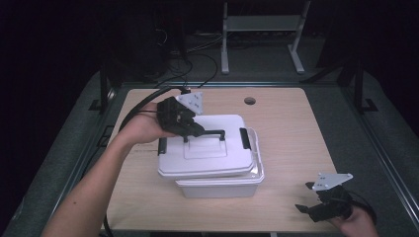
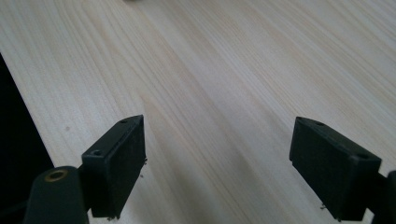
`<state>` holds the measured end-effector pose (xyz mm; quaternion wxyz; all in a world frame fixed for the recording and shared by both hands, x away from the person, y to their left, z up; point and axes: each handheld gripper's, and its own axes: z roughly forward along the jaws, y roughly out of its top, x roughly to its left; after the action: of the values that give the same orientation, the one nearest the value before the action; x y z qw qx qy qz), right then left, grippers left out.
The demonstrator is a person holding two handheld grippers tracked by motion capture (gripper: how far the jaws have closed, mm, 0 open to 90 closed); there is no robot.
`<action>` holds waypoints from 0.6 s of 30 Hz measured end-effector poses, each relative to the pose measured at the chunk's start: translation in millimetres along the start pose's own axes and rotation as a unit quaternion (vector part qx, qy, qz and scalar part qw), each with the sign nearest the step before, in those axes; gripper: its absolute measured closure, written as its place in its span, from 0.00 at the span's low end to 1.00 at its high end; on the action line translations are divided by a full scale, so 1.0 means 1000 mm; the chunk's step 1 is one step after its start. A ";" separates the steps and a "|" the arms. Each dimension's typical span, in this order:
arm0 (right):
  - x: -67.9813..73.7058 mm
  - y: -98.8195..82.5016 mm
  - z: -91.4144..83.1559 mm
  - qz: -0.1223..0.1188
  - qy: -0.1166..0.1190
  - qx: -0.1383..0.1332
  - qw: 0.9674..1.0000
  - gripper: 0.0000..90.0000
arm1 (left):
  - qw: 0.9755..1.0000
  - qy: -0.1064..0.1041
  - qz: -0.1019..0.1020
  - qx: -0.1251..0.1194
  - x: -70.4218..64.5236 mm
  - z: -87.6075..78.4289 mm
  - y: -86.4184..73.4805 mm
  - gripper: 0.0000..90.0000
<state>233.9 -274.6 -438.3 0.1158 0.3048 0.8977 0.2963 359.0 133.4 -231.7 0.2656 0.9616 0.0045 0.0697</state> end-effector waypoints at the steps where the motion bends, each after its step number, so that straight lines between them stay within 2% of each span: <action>1: 0.000 0.000 0.000 -0.001 0.000 0.001 1.000 0.20 | 1.000 -0.002 0.001 -0.003 0.000 0.003 0.002 0.94; 5: 0.000 0.000 0.000 -0.003 0.000 0.001 1.000 0.20 | 1.000 -0.011 0.007 -0.004 -0.002 0.014 0.011 0.94; 9: 0.000 0.001 0.000 -0.004 0.000 -0.001 1.000 0.20 | 1.000 -0.012 0.005 -0.013 -0.002 0.019 0.012 0.94; 11: 0.000 0.001 0.000 -0.003 0.000 -0.001 1.000 0.20 | 1.000 -0.014 0.005 -0.013 -0.002 0.020 0.011 0.94; 13: 0.000 0.001 0.000 -0.004 0.000 -0.001 1.000 0.20 | 0.999 -0.016 -0.001 -0.035 -0.001 0.018 0.009 0.95; 18: 0.000 0.002 0.001 -0.005 0.001 0.001 1.000 0.20 | 0.999 -0.015 -0.001 -0.041 -0.002 0.019 0.007 0.95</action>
<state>235.3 -272.8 -437.5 0.1159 0.3001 0.8996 0.2953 359.9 117.3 -244.1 0.3045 0.9509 -0.0015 0.0553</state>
